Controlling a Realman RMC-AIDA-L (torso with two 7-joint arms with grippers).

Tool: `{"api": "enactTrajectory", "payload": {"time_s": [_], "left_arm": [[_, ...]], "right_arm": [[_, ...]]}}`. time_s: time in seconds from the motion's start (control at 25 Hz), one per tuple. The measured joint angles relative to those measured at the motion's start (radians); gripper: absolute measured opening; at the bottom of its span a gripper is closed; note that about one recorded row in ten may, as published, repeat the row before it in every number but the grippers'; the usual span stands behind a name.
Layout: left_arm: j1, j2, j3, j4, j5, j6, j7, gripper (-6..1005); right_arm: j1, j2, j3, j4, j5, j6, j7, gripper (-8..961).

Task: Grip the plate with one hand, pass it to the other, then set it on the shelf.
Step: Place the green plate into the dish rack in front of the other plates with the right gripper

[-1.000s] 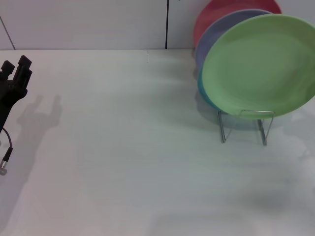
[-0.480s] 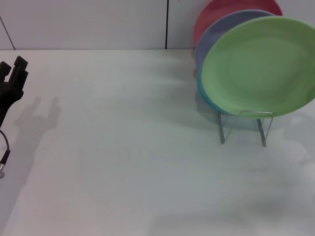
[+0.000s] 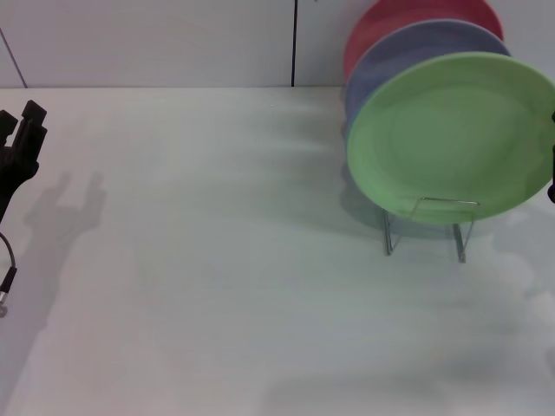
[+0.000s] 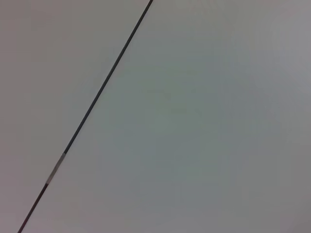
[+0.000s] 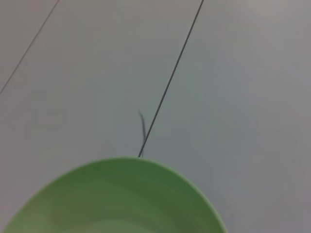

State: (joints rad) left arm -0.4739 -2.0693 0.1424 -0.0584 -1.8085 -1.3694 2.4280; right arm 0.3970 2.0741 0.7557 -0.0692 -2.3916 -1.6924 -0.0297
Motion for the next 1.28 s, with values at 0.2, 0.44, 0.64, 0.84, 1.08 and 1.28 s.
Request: {"api": "enactTrajectory", "payload": {"time_s": [0.2,0.44,0.64,0.84,1.08,1.28], "left_arm": [[0.004,0.0,0.002,-0.005,0.0,-0.005,0.0,514],[0.006,0.0,0.002,-0.006,0.0,-0.01,0.0,514],[0.006,0.0,0.0,-0.006,0.0,-0.011,0.0,514],[0.001,0.0,-0.003,-0.005,0.0,-0.01,0.0,514],[-0.002,0.001,-0.003,0.0,-0.002,-0.007,0.0,514],[-0.004,0.002,-0.004,0.004,-0.007,-0.006,0.0,514]], "right_arm": [[0.0,0.0,-0.003,-0.001,0.0,0.006,-0.025,18],[0.003,0.0,-0.005,0.003,0.002,0.017,-0.038,19],[0.007,-0.001,-0.004,0.004,0.006,0.03,-0.038,19],[0.011,-0.004,-0.008,0.005,0.001,0.055,-0.008,23],[0.006,-0.012,-0.043,0.0,-0.017,0.025,0.022,56],[0.002,-0.012,-0.043,-0.001,-0.018,0.007,0.025,181]]}}
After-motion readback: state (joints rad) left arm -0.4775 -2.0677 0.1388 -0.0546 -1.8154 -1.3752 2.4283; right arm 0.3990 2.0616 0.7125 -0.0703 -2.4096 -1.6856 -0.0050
